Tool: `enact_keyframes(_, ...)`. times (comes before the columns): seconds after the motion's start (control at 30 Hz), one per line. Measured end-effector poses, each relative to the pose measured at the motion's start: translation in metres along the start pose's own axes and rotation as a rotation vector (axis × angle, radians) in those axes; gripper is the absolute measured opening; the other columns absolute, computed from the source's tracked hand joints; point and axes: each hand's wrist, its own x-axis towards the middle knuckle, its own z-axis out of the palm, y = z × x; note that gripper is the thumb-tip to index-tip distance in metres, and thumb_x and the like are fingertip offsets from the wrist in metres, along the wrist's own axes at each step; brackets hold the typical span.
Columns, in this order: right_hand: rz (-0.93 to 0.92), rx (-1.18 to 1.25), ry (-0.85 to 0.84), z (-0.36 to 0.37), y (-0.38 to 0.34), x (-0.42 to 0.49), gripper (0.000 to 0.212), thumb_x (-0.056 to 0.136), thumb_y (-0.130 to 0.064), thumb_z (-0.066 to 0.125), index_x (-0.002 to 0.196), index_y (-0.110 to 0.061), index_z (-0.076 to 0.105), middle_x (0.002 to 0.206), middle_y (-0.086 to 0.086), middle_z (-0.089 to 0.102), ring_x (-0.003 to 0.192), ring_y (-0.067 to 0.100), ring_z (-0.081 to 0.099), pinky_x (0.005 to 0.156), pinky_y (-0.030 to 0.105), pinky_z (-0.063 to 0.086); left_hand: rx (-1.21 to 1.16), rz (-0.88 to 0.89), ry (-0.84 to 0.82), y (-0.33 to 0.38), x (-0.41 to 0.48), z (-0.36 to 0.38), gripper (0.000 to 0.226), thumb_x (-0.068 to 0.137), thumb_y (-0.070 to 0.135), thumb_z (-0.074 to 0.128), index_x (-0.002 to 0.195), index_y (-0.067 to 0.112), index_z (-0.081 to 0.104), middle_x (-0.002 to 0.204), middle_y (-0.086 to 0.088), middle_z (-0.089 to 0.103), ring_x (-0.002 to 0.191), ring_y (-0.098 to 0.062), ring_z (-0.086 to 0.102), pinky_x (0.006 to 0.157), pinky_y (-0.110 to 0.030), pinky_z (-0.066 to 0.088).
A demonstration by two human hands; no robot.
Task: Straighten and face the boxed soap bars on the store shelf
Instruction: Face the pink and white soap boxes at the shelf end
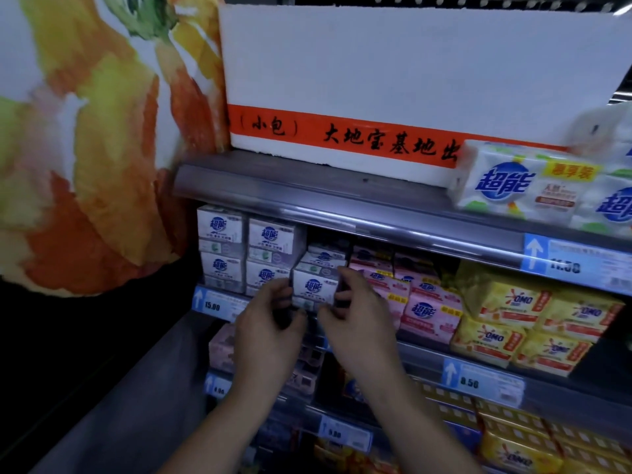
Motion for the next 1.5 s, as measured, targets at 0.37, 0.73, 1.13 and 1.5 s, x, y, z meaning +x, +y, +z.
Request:
enact_keyframes(0.37, -0.046, 0.178, 0.133, 0.005, 0.008, -0.003, 0.061, 0.082, -0.010, 0.083, 0.130, -0.033, 0.053, 0.115, -0.018, 0.057, 0.106, -0.002, 0.059, 0.087, 0.018, 0.056, -0.194, -0.068, -0.002, -0.007, -0.001, 0.001, 0.042, 0.086, 0.004, 0.077, 0.116, 0.029, 0.066, 0.100, 0.009, 0.070, 0.089, 0.015, 0.063, 0.070, 0.000, 0.045)
enact_keyframes(0.73, -0.119, 0.131, 0.115, -0.014, 0.007, -0.003, 0.037, 0.086, -0.004, 0.081, 0.111, -0.030, 0.072, 0.112, -0.019, 0.049, 0.098, -0.007, 0.055, 0.083, 0.005, 0.050, -0.358, 0.068, 0.000, 0.006, -0.002, -0.010, 0.035, 0.086, 0.002, 0.079, 0.101, 0.033, 0.079, 0.105, 0.006, 0.076, 0.098, -0.001, 0.072, 0.083, -0.014, 0.055)
enact_keyframes(1.13, -0.132, 0.314, 0.134, -0.056, -0.002, -0.025, 0.028, 0.087, -0.016, 0.083, 0.099, -0.040, 0.077, 0.073, -0.017, 0.065, 0.074, 0.000, 0.063, 0.067, 0.009, 0.053, -0.487, 0.122, -0.256, 0.027, -0.006, -0.015, 0.029, 0.079, 0.016, 0.086, 0.095, 0.030, 0.066, 0.127, 0.016, 0.069, 0.125, -0.006, 0.062, 0.094, -0.024, 0.053)
enact_keyframes(1.5, 0.175, 0.754, -0.157, -0.082, 0.007, -0.062, 0.082, 0.067, -0.065, 0.082, 0.116, -0.003, 0.057, 0.115, 0.014, 0.075, 0.107, 0.033, 0.074, 0.097, 0.061, 0.056, -0.827, -0.251, -0.357, 0.067, -0.034, -0.021, 0.042, 0.058, 0.032, 0.089, 0.092, 0.024, 0.067, 0.091, -0.010, 0.073, 0.082, -0.023, 0.072, 0.056, -0.030, 0.055)
